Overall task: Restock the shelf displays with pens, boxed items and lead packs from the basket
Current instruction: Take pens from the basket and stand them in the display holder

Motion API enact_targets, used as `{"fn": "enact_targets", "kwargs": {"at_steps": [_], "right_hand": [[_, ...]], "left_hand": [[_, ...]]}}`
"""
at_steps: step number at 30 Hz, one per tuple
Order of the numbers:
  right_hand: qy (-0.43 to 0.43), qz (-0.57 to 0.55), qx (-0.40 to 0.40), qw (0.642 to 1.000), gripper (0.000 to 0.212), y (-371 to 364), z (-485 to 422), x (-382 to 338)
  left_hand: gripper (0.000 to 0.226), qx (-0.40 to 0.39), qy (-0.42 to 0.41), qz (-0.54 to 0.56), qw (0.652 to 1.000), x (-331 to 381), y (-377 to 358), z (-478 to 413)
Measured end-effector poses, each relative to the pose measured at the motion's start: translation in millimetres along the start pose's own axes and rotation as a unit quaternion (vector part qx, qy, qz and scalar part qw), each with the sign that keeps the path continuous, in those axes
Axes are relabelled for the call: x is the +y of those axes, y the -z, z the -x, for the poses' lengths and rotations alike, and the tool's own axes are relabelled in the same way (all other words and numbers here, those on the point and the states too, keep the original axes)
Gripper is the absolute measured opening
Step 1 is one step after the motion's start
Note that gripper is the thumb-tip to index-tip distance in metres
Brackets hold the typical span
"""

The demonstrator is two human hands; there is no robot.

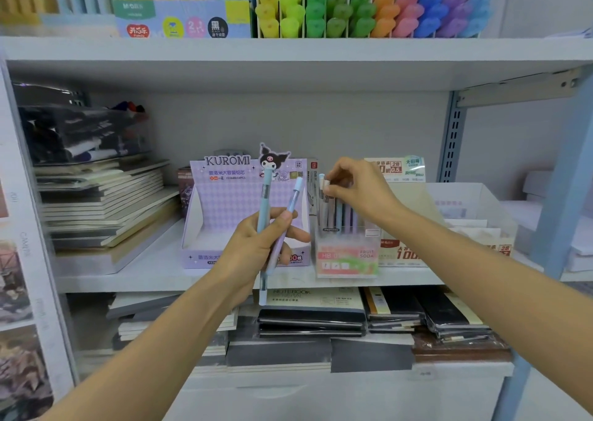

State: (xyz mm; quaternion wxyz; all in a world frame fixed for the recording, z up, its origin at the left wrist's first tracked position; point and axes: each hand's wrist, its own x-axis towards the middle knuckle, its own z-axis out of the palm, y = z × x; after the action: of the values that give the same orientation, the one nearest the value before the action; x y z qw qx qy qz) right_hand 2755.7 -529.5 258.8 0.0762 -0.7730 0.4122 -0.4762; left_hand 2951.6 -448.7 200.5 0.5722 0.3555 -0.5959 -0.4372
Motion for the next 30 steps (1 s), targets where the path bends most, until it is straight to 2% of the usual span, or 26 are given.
{"fn": "enact_targets", "kwargs": {"at_steps": [3, 4, 6, 8, 10, 12, 15, 18, 22, 25, 30], "right_hand": [[0.001, 0.052, 0.020, 0.998, 0.011, 1.3, 1.2, -1.7], [0.000, 0.043, 0.029, 0.999, 0.011, 4.2, 1.9, -3.2], [-0.020, -0.053, 0.027, 0.998, 0.015, 11.5, 6.4, -9.8], [-0.061, -0.179, -0.022, 0.982, 0.021, 17.2, 14.8, -19.4], [-0.083, -0.230, -0.094, 0.965, 0.024, 17.9, 24.9, -27.6], [-0.081, -0.266, -0.134, 0.951, 0.018, 17.1, 33.8, -32.1], [-0.084, -0.311, -0.122, 0.939, 0.014, 24.3, 39.9, -33.6], [-0.081, -0.304, -0.092, 0.945, 0.017, 37.0, 39.6, -31.8], [-0.104, -0.352, 0.005, 0.930, 0.014, 54.2, 29.1, -30.3], [-0.094, -0.296, 0.063, 0.949, 0.014, 66.4, 20.4, -23.3], [-0.069, -0.153, 0.063, 0.984, 0.015, 57.7, 17.2, -7.1]], "left_hand": [[0.038, 0.003, -0.003, 0.017, 1.000, 1.4, -0.7, 3.0], [0.038, 0.005, -0.003, 0.021, 1.000, 2.1, -1.5, 4.4], [0.043, 0.014, -0.001, 0.023, 1.000, 3.9, -4.0, 6.5], [0.047, 0.019, 0.000, 0.021, 1.000, 6.3, -8.6, 7.6], [0.043, 0.017, -0.002, 0.019, 1.000, 9.5, -15.5, 8.2], [0.035, 0.017, -0.002, 0.014, 1.000, 12.4, -23.4, 9.0], [0.022, 0.026, 0.019, -0.003, 0.999, 16.4, -32.4, 10.5], [0.022, 0.045, 0.077, 0.022, 0.996, 23.3, -36.7, 7.8], [0.022, 0.073, 0.114, 0.065, 0.989, 27.5, -36.7, 3.0], [0.025, 0.052, 0.122, 0.091, 0.987, 26.0, -34.2, 4.5], [0.032, -0.014, 0.101, 0.056, 0.993, 24.5, -29.2, 10.4]]}}
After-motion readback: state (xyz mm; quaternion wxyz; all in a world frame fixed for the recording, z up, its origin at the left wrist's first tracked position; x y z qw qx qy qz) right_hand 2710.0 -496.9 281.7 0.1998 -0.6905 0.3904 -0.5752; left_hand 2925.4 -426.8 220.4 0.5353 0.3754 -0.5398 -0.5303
